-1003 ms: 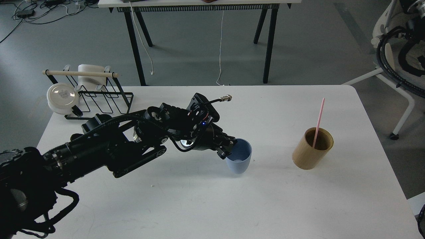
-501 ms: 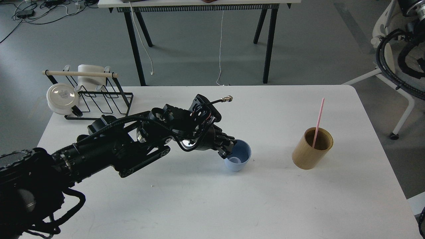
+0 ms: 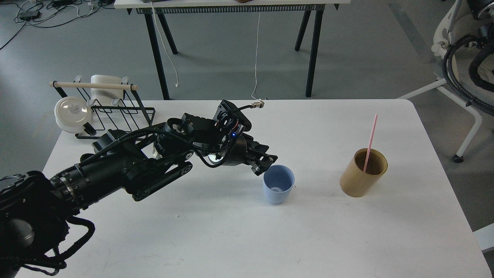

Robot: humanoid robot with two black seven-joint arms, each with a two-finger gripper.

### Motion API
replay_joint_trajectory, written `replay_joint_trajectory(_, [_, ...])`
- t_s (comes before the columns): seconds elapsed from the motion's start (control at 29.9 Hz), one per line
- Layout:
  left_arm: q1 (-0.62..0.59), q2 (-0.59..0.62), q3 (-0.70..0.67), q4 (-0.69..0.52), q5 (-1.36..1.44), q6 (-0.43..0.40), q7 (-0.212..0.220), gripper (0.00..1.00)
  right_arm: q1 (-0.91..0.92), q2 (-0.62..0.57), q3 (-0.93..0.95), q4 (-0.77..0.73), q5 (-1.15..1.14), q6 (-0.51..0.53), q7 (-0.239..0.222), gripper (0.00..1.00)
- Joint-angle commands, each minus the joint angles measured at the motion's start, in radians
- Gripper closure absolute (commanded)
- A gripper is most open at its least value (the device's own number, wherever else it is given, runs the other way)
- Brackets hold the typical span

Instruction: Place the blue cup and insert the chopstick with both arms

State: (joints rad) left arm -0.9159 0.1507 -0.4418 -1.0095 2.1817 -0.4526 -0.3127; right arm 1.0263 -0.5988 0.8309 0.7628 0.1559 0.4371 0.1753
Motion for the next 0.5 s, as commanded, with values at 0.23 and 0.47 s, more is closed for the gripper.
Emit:
replay_joint_trajectory(0.23, [-0.096, 0.102, -0.121, 0.015, -0.489, 0.0, -0.068, 0.01, -0.009, -0.183, -0.142, 0.134, -0.288, -0.014, 0.003, 0.01])
replay_joint_trajectory(0.47, [-0.178, 0.147, -0.12, 0.156, -1.115, -0.001, -0.069, 0.01, -0.017, -0.32, -0.243, 0.323, -0.452, -0.021, 0.015, 0.03])
